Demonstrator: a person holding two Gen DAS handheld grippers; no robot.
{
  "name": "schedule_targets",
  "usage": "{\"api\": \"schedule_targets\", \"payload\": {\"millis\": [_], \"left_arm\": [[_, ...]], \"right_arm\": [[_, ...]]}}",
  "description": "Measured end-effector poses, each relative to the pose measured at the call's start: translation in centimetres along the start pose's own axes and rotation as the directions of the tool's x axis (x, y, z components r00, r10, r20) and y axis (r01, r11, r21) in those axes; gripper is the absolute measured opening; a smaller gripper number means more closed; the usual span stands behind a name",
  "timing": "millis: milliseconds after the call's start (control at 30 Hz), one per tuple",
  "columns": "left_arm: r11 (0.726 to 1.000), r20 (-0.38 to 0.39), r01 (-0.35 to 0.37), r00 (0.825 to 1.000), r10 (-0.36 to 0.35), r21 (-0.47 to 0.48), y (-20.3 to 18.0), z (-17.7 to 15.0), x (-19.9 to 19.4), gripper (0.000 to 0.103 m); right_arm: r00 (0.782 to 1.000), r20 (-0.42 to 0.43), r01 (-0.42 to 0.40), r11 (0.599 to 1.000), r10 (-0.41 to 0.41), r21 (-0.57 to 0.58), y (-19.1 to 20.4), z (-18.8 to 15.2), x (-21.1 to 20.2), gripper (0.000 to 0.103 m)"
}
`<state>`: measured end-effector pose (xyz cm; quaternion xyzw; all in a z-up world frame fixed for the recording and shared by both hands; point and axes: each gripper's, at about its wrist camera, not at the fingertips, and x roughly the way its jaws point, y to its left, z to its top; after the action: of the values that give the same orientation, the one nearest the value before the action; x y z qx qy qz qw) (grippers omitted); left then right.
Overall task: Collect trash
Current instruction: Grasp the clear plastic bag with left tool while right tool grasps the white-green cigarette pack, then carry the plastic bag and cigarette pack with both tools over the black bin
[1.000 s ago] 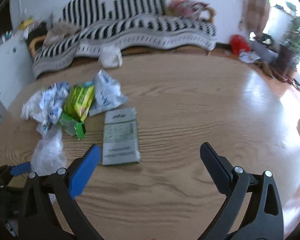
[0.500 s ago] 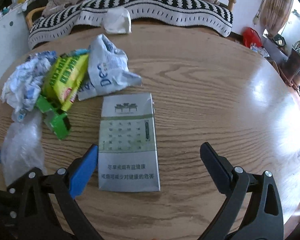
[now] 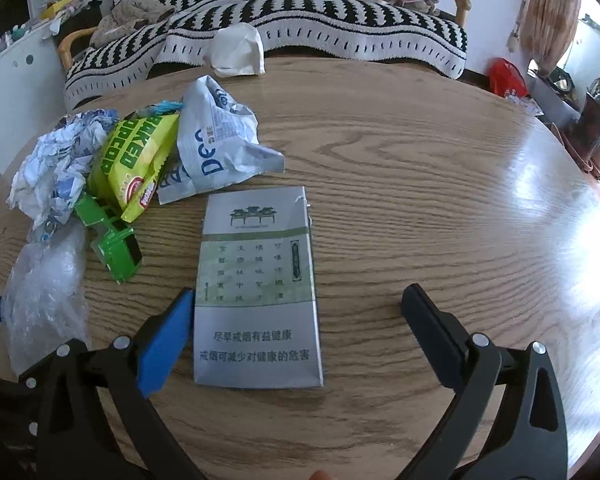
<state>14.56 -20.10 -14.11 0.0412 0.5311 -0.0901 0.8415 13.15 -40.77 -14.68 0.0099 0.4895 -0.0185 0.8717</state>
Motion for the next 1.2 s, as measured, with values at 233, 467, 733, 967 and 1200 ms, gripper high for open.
{"api": "schedule_targets", "payload": {"millis": [233,467,733,967,1200], "left_arm": [[0.999,0.008,0.031,0.999,-0.031,-0.016,0.4,0.0,-0.3,0.097],[0.998,0.048,0.064,0.997,-0.065,0.019,0.3,-0.2,-1.3,0.023],[0.972,0.02,0.228,0.974,-0.227,-0.049,1.4,-1.0,-2.1,0.003],[0.97,0.061,0.241,0.969,-0.238,-0.03,0.8,-1.5,-5.6,0.004],[0.958,0.083,0.271,0.957,-0.279,0.094,-3.4,-2.7,-10.3,0.004]], "right_arm": [[1.0,-0.006,-0.004,1.0,0.004,-0.004,0.1,0.1,-0.1,0.098],[1.0,0.023,-0.017,1.0,0.018,-0.023,0.3,-0.5,-0.6,0.064],[0.998,0.047,-0.05,0.998,0.048,0.041,-1.0,-1.3,-2.3,0.054],[0.995,0.087,-0.048,0.998,0.044,0.049,-1.6,-1.7,-5.9,0.054],[0.985,0.17,-0.038,0.996,0.025,0.076,-4.3,-4.2,-12.9,0.054]]}}
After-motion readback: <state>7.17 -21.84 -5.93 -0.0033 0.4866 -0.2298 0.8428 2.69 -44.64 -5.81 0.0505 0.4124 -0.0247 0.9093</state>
